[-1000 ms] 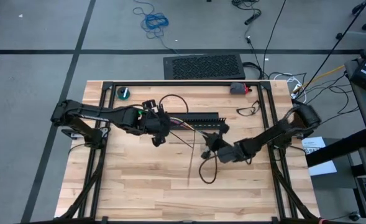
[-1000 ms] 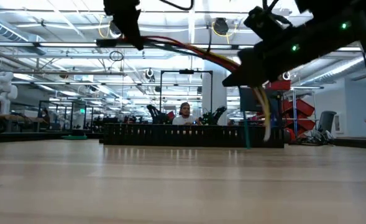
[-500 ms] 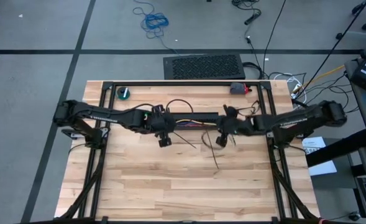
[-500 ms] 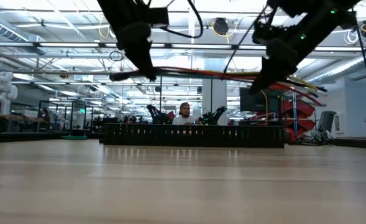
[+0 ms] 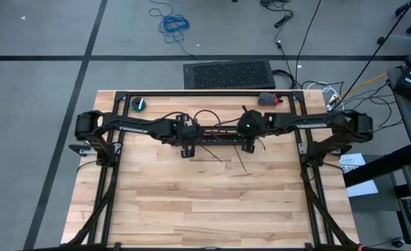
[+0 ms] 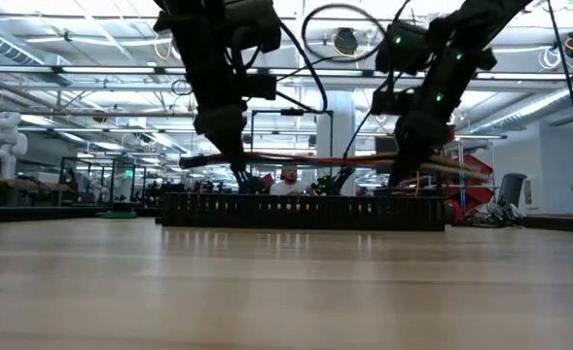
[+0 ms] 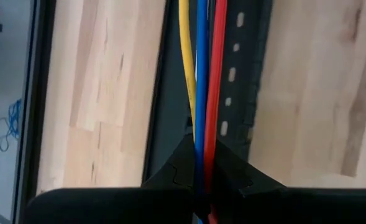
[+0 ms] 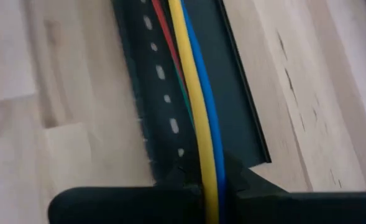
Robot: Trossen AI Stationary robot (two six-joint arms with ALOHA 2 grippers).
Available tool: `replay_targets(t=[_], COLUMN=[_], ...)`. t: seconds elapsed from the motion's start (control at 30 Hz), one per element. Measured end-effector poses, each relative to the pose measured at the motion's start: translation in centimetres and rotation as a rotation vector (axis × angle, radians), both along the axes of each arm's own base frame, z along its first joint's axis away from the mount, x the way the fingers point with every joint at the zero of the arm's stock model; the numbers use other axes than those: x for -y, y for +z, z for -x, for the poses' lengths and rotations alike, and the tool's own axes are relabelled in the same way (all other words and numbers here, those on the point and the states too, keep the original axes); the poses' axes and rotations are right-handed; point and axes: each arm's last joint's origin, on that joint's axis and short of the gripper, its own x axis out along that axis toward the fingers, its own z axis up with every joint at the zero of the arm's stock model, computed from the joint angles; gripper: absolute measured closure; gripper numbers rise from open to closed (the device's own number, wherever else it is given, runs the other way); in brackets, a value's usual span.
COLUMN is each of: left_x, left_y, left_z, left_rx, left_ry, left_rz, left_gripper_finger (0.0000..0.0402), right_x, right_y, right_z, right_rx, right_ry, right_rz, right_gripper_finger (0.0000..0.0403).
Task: Ziptie cables
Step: Put zip-tied cables in cable duct
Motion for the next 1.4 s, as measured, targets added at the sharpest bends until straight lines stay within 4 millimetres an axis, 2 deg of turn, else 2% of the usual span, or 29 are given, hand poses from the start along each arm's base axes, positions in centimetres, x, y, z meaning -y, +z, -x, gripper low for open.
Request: replay_targets(t=[0.3,0.73,1.23,1.4], left_x=[-0.7,-0.6,-0.7,-0.6], left_y=[-0.2,-2.7,-3.1,-3.3], left_z=[0.4,1.4,1.0,0.9], left_rx=[-0.046,-0.076,-0.058,-0.064], left_ry=[-0.036,-0.059,-0.082,-0.080], left_rz=[0.013,0.039,0.027,0.029], left_gripper_finger=[0.0378,0.0378,0.0378,0.0335], right_x=[0.5,0.4,0.4,0.4], right_y=[-1.5,-1.6,-2.7,-2.7], right_z=[-0.9,-1.4,-1.6,-1.6], right_rx=[-0.015,0.030,-0.009,-0.006], right_ry=[0.039,0.107,0.125,0.142], right_rz=[-0.027,-0.069,-0.102,-0.114], right_gripper_finger=[0.0402,0.0403,0.0403,0.0402])
